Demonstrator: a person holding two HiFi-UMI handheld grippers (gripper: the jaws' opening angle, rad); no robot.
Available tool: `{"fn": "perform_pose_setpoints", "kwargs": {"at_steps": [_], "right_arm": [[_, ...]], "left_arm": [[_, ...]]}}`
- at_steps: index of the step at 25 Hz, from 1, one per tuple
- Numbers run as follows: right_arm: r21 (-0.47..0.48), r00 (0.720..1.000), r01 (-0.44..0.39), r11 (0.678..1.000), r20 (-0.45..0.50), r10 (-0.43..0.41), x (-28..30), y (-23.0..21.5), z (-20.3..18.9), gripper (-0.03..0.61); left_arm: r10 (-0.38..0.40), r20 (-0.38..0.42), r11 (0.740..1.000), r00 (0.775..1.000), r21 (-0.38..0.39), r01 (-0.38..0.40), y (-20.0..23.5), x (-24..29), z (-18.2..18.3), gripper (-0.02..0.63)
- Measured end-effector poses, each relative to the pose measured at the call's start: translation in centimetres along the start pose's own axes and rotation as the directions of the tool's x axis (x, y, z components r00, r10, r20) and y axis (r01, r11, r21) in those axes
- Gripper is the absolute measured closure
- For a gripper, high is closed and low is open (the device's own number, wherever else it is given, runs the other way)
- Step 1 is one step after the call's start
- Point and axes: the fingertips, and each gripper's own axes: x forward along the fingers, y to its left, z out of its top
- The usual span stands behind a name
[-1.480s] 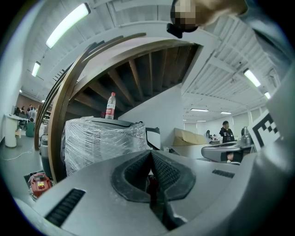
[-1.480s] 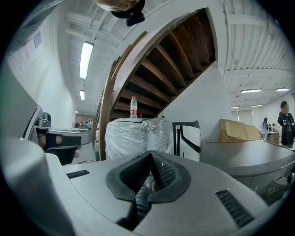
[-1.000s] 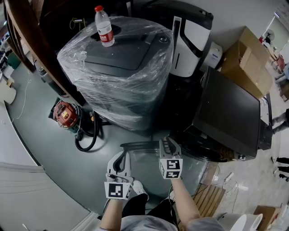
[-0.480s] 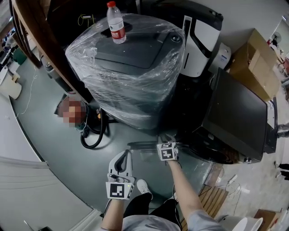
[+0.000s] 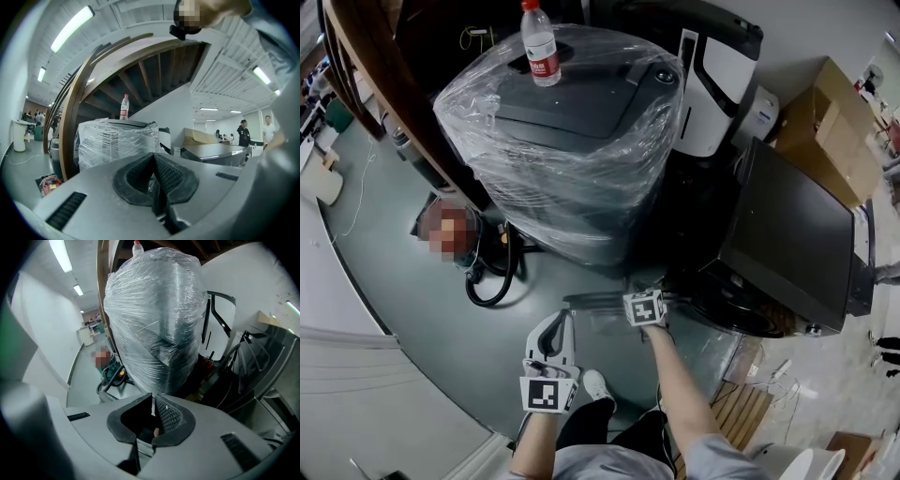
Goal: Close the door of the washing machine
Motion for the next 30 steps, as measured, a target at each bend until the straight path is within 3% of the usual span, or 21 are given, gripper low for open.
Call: {"fn": "perform_pose_setpoints", "kwargs": {"at_steps": [6,12,22,30], "right_arm": [[-0.016,1.0,-0.014,1.0,-0.014,0.013,-1.0,0.8,-1.7,0.569],[0.068,0.999,-0.047,0.997,-0.009,0.048,-3.0,1.9,-4.6,0.569],[-0.102,1.0,0.011,0.995,-0.01,-0.012,-7.3,2.3,-9.7,0.571],[-0.28,0.998,0.056,0.958,-0.016,-0.063,-10.9,1.3,-14.3,0.571]], "left_arm": [[-0.013,0.002,1.0,1.0,0.001,0.013,-0.7,0.0,0.0,0.614],[-0.029,0.005,1.0,1.0,0.0,0.029,-1.7,0.2,0.1,0.614],[-0.064,0.01,0.998,0.998,0.0,0.064,-4.6,0.3,0.2,0.613],[-0.101,0.007,0.995,0.995,0.012,0.101,-7.9,0.9,0.3,0.613]]}}
